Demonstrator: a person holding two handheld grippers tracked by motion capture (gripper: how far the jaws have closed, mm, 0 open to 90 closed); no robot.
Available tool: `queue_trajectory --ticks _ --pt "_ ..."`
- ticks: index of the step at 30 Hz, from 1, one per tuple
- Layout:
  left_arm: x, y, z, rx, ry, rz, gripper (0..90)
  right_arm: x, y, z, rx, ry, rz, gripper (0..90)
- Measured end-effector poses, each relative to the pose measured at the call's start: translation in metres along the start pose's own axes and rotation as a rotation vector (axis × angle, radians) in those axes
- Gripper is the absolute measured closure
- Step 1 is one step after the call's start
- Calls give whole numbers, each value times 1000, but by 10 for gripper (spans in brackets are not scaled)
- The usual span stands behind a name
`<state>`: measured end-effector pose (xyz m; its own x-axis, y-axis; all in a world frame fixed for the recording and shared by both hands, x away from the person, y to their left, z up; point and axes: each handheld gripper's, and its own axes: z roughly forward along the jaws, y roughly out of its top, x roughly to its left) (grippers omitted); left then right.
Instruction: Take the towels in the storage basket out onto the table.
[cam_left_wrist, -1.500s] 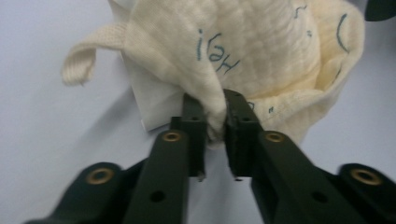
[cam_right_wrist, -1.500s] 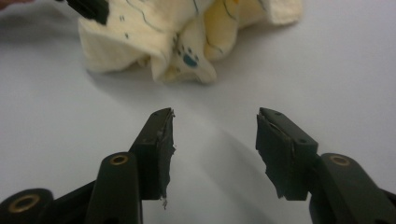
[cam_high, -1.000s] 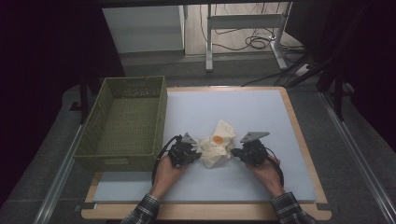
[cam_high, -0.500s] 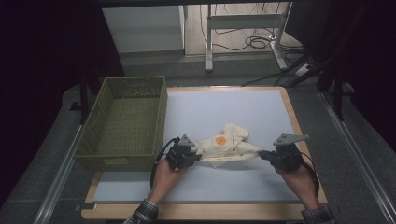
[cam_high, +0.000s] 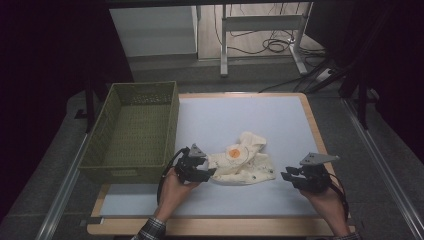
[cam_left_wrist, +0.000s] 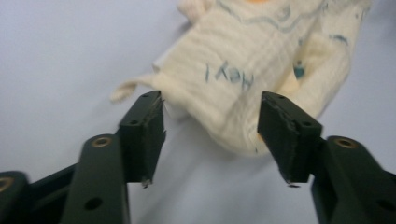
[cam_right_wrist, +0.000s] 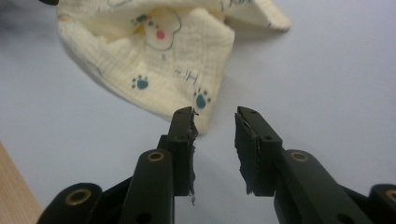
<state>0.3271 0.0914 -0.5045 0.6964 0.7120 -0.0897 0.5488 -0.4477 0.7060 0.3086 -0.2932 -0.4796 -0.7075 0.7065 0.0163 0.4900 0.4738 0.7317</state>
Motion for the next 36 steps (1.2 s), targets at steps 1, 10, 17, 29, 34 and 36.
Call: queue_trajectory --ticks 1,10,17,29,34,36 --pt "0 3 0 -3 3 2 386 -2 4 2 -10 4 7 655" --pt "-4 46 15 -20 5 86 346 -8 31 29 -30 23 7 590" --pt "-11 63 55 51 -15 107 398 -11 45 73 29 19 9 568" --pt "11 50 38 36 -6 -9 852 -10 31 55 51 46 7 865" --pt "18 40 26 62 79 -30 821 -14 22 32 47 9 21 865" --pt "21 30 23 85 90 -54 807 -16 14 24 58 7 36 864"
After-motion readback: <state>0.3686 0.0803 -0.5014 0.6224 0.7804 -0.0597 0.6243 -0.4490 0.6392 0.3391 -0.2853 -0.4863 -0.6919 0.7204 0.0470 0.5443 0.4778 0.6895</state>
